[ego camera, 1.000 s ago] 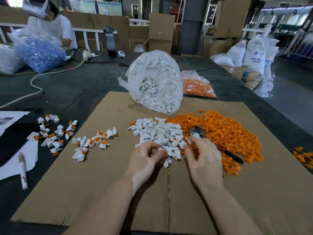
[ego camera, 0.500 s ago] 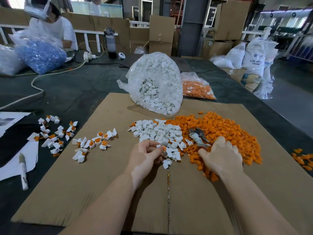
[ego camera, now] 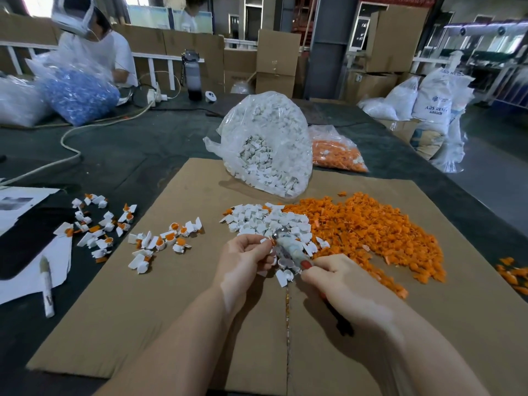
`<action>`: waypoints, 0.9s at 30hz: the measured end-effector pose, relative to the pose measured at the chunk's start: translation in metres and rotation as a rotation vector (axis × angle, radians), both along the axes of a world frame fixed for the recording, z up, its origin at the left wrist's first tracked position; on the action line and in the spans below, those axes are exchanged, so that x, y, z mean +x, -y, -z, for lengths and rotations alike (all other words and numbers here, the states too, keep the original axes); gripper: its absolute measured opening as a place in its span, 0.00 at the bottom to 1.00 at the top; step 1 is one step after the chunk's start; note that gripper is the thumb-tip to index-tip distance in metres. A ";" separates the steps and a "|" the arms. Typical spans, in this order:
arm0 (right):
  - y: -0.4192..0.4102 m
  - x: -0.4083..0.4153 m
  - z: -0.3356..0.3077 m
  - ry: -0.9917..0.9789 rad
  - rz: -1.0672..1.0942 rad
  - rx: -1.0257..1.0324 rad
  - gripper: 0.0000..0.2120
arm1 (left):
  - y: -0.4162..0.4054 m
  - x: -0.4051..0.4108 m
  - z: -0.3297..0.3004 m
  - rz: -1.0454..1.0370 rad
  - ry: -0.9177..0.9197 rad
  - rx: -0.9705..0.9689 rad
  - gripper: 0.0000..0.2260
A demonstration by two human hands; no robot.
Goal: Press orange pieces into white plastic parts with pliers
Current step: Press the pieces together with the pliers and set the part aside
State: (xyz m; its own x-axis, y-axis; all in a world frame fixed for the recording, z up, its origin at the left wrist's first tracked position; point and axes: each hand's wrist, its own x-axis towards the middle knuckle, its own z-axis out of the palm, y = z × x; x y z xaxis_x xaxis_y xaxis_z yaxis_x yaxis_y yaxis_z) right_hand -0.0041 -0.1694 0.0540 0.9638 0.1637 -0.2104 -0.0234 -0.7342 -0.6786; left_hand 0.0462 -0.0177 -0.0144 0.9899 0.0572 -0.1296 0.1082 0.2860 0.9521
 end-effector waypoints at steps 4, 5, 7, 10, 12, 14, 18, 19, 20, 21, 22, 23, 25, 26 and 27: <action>-0.001 0.001 -0.004 -0.074 -0.040 0.020 0.11 | 0.000 0.000 -0.001 -0.018 -0.006 0.012 0.01; -0.001 0.001 -0.004 -0.088 -0.047 0.014 0.11 | 0.000 0.000 -0.002 -0.025 -0.009 0.012 0.02; -0.001 0.001 -0.004 -0.103 -0.061 0.007 0.10 | 0.001 -0.001 -0.003 -0.033 -0.013 0.009 0.01; -0.004 0.001 -0.004 -0.095 -0.083 -0.010 0.09 | 0.001 -0.002 -0.005 -0.029 -0.015 0.013 0.01; -0.006 0.002 -0.002 -0.068 -0.074 -0.039 0.09 | 0.001 -0.002 -0.006 -0.024 -0.017 0.003 0.02; -0.009 0.002 0.001 -0.046 -0.050 -0.077 0.09 | 0.000 -0.002 -0.007 -0.025 -0.017 -0.013 0.02; -0.014 0.002 0.008 -0.010 -0.012 -0.128 0.11 | -0.002 -0.002 -0.005 -0.030 -0.009 -0.010 0.02; -0.014 0.002 0.010 -0.009 -0.003 -0.125 0.11 | -0.002 -0.002 -0.004 -0.034 -0.003 0.006 0.02; -0.015 0.002 0.011 -0.009 0.006 -0.121 0.11 | -0.002 -0.002 -0.003 -0.039 0.003 0.020 0.02; -0.015 0.001 0.011 -0.007 0.014 -0.119 0.11 | -0.002 -0.002 -0.002 -0.043 0.008 0.028 0.01; -0.015 0.001 0.012 -0.003 0.019 -0.117 0.11 | -0.002 -0.002 -0.002 -0.044 0.011 0.030 0.01; -0.015 0.001 0.012 -0.002 0.024 -0.114 0.11 | -0.001 -0.002 -0.002 -0.042 0.011 0.030 0.02; -0.015 0.000 0.012 -0.007 0.029 -0.107 0.11 | -0.001 -0.002 -0.001 -0.039 0.008 0.027 0.02; -0.015 0.000 0.011 -0.011 0.028 -0.106 0.11 | -0.001 -0.002 -0.001 -0.040 0.008 0.022 0.02; -0.014 0.000 0.011 -0.015 0.024 -0.101 0.11 | -0.001 -0.002 -0.001 -0.042 0.008 0.014 0.01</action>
